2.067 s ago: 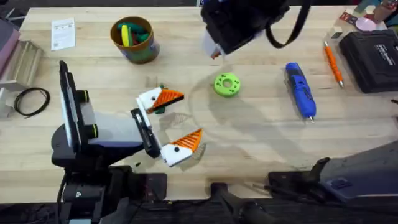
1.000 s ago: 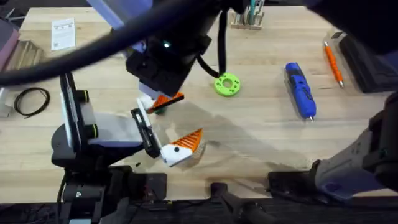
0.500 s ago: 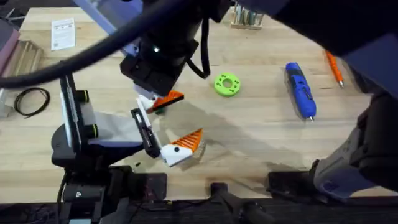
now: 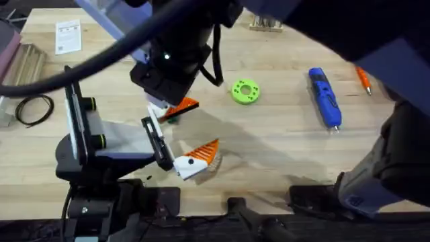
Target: Pick up the gripper from the table and insert it into the empty holder that is missing its gripper. Then pick up a screw, insert it into the mounting hole, and use the screwdriver to tighten it. Finally, clean up the table by picking up the vegetable and placing it into the bucket.
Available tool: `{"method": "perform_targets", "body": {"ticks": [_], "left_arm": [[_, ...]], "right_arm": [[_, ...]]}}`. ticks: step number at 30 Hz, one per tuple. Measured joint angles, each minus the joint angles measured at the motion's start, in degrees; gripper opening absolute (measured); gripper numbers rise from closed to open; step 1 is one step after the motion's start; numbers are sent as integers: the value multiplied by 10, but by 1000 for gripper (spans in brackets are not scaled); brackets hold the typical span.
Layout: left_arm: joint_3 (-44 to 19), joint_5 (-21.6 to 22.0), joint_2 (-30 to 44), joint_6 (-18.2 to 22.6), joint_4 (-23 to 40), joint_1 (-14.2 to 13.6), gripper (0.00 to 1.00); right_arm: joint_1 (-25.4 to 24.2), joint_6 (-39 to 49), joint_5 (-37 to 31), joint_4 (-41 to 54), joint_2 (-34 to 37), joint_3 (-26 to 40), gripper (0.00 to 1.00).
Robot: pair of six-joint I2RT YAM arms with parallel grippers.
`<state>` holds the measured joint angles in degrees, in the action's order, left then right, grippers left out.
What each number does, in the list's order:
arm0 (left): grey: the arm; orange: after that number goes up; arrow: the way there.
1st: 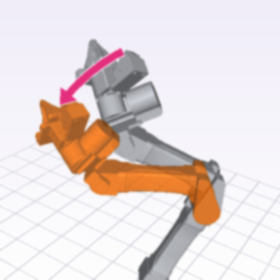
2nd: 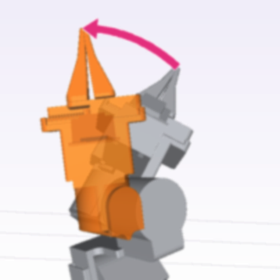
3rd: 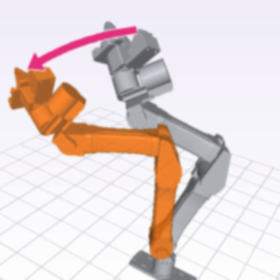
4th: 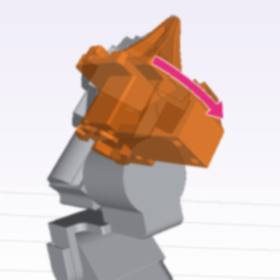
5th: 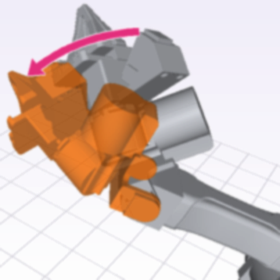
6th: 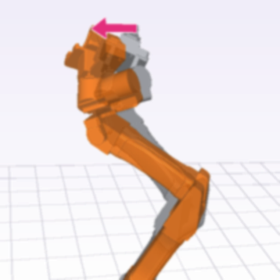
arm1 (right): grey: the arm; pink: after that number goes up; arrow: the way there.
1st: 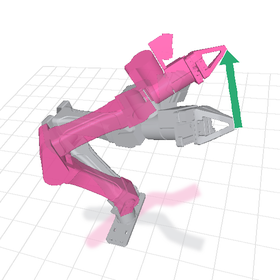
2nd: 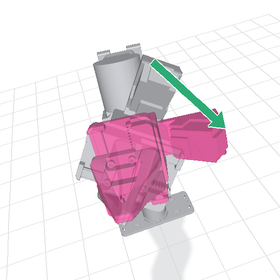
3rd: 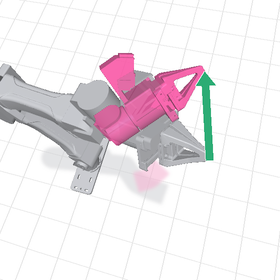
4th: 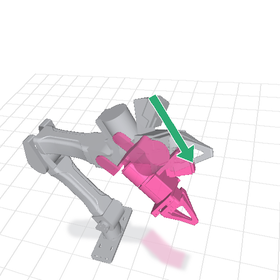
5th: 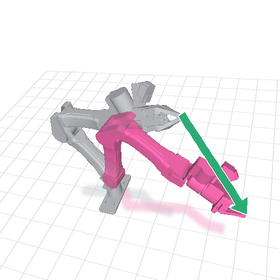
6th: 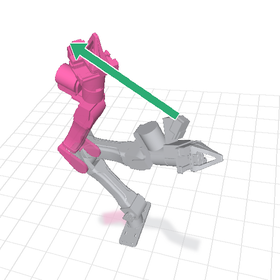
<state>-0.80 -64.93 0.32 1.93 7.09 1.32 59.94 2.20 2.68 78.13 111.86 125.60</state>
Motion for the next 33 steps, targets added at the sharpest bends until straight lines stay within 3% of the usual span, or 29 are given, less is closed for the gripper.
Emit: {"method": "perform_targets", "body": {"ticks": [33], "left_arm": [[0,0,0,0,0,0,985]], "right_arm": [[0,0,13,-2,31,0,6]]}}
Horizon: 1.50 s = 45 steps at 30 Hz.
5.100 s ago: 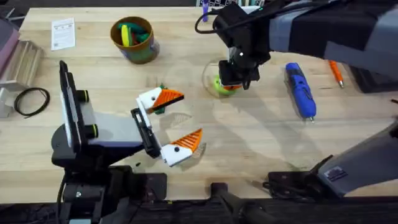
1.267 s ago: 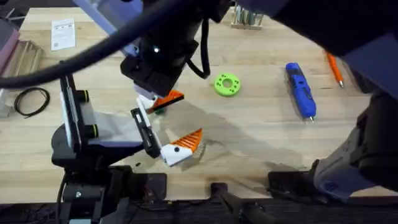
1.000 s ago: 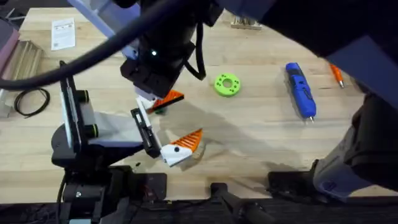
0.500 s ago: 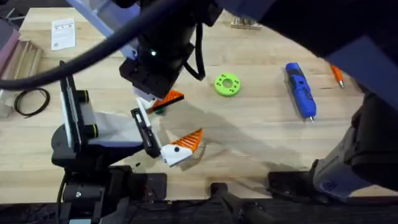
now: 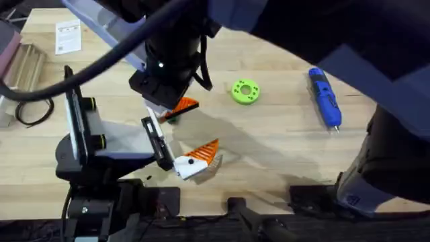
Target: Pick up the gripper from the table and insert it into the empty holder that is missing its gripper. Then pick up a screw, insert it into the mounting hole, and use the screwdriver to tighten it. Finally, clean up the table by picking up the vegetable and placing it into the bucket.
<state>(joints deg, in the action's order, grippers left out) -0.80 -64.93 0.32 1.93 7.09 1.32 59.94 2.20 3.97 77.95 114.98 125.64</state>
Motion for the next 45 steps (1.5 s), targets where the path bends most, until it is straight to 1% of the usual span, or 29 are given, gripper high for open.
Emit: {"method": "perform_targets", "body": {"ticks": [45], "left_arm": [[0,0,0,-3,0,0,985]], "right_arm": [[0,0,4,0,14,0,6]]}}
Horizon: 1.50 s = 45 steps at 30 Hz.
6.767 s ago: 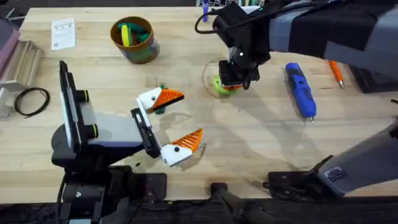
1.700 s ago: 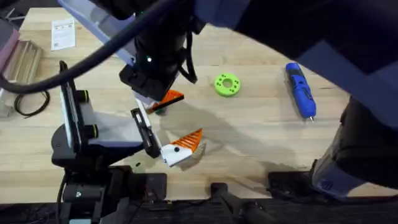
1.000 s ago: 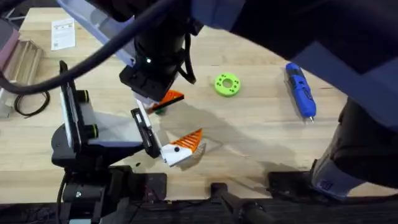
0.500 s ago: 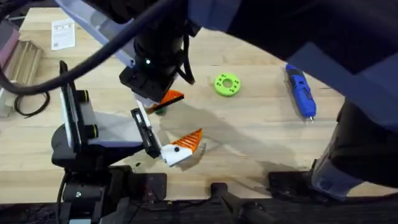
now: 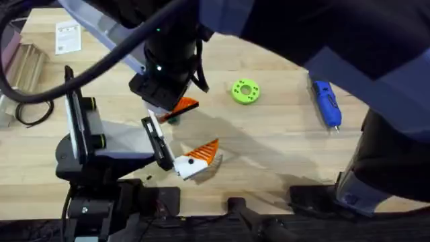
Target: Pick up the gripper from the table and insert it into the empty holder that is missing its gripper. Then pick up a screw, insert it into the mounting hole, and use the screwdriver to tighten it. Finally, clean up the table by picking up the vegetable and placing it into the bucket.
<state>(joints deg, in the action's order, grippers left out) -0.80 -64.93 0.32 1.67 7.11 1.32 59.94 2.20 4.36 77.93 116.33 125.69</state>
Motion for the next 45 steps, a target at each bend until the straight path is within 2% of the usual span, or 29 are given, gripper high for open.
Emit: {"method": "perform_targets", "body": {"ticks": [3,4,9,10,18,21,28,31,35,38,41,45], "left_arm": [[0,0,0,0,0,0,985],[0,0,0,0,0,0,985],[0,0,0,0,0,0,985],[0,0,0,0,0,0,985],[0,0,0,0,0,0,985],[0,0,0,1,0,0,985],[0,0,0,1,0,0,985],[0,0,0,1,0,0,985],[0,0,0,1,0,0,985],[0,0,0,1,0,0,985],[0,0,0,1,0,0,985],[0,0,0,1,0,0,985]], "right_arm": [[0,0,0,0,0,0,15],[0,-1,0,1,0,0,106],[-4,4,-12,6,0,1,809],[-7,4,-13,5,-1,1,839],[-12,-5,-12,6,-16,1,852],[-43,-36,-7,20,-44,1,852],[-132,-86,-6,37,-52,1,852],[-147,-94,-29,23,-65,-9,852],[-150,-97,-68,-16,-135,-78,852],[-171,-108,-79,-64,-215,-161,854],[-226,-131,-88,-87,-297,-247,854],[-311,-155,-96,-86,-377,-329,854]]}}
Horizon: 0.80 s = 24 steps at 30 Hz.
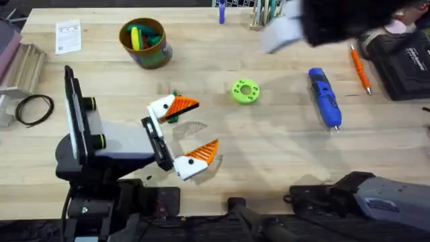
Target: Pick up the gripper from the table and insert it into the empty holder that is missing its gripper. Then pick up a screw, insert it into the mounting hole, and use the screwdriver to tighten it. Finally, clean up the table by picking up the vegetable and placing it into the bucket.
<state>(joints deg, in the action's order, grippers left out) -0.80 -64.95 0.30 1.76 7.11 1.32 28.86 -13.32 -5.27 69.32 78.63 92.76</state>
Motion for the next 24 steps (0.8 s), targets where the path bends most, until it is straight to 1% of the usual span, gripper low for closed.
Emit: {"method": "perform_targets", "body": {"ticks": [6,11,17,21,24], "left_arm": [[0,0,0,0,0,0,985],[0,0,0,1,0,0,985],[0,0,0,2,0,0,985],[0,0,0,2,0,0,985],[0,0,0,2,0,0,985]], "right_arm": [[-126,-6,-1,-2,-96,-83,864],[-201,-6,-5,-1,-135,-125,877],[-259,-6,-5,-15,-137,-174,878],[-276,-5,-5,-29,-136,-198,877],[-280,-5,-5,-39,-131,-204,878]]}}
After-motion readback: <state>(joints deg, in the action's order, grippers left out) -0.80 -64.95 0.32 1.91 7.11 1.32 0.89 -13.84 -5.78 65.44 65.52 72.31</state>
